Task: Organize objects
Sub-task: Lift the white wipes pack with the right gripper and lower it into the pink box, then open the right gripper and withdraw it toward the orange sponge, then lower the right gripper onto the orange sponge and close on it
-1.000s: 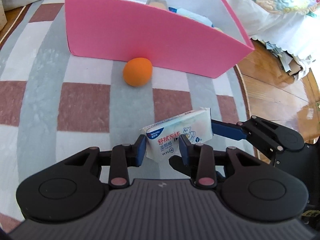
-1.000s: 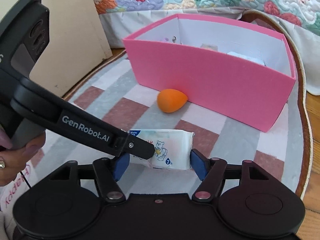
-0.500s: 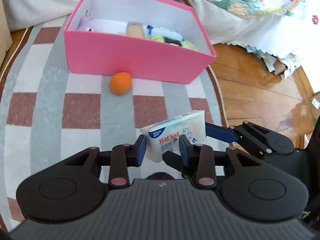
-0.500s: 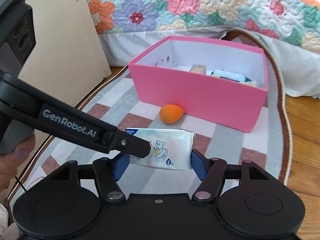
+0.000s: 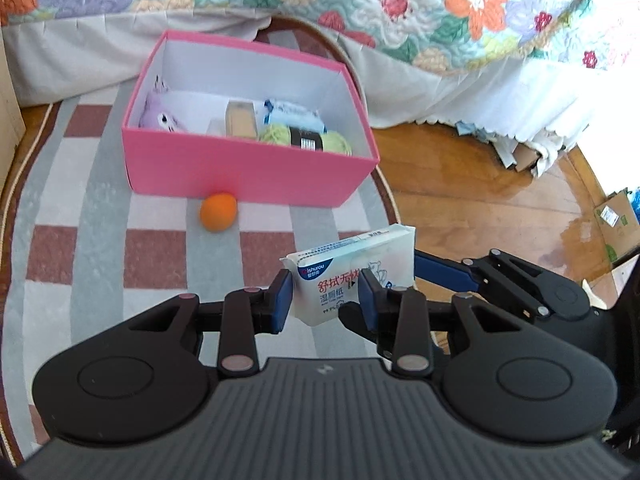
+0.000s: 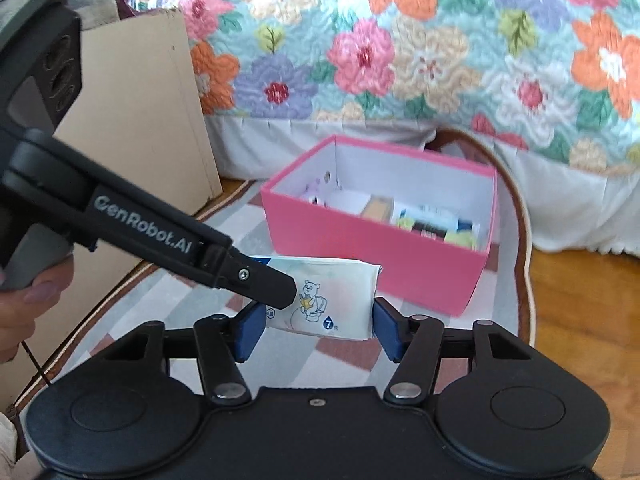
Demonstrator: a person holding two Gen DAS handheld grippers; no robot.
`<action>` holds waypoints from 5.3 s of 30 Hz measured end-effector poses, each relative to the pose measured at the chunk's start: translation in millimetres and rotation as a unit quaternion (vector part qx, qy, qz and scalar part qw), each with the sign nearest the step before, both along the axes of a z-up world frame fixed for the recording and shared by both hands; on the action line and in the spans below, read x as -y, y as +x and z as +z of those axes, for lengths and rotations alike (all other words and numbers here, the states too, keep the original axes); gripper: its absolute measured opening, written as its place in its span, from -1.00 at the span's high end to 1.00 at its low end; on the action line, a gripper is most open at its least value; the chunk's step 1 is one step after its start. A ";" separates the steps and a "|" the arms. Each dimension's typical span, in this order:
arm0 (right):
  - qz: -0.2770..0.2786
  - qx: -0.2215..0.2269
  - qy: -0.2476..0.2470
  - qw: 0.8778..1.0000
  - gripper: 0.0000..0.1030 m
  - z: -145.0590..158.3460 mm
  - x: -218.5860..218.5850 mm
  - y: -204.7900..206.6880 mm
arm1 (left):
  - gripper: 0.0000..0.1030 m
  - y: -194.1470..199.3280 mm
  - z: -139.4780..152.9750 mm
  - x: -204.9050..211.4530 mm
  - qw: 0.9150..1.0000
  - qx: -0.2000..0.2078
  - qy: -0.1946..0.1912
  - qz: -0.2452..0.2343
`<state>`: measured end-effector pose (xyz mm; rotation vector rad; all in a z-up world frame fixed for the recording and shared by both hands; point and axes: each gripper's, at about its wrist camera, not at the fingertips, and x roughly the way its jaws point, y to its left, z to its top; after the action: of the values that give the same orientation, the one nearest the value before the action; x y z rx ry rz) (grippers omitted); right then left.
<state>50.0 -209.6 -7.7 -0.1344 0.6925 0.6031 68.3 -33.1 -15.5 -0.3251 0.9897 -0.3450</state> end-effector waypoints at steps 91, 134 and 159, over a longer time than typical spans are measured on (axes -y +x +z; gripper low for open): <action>0.011 -0.003 -0.015 1.000 -0.70 70.2 -21.2 54.1 | -0.16 86.6 37.7 -53.4 0.996 -0.024 0.091 0.006; 0.055 -0.071 0.032 0.995 -0.72 -126.3 -63.1 109.9 | -0.41 125.2 -120.4 -41.5 0.999 -0.012 0.041 -0.004; 0.040 -0.054 0.009 0.998 0.05 -138.1 -61.2 121.4 | 0.30 127.2 -134.8 -32.0 0.999 -0.035 -0.014 -0.002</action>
<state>171.3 -148.5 -145.9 -0.1128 0.7880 0.6963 195.5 -1.1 -150.3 -0.3626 1.0552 -0.3534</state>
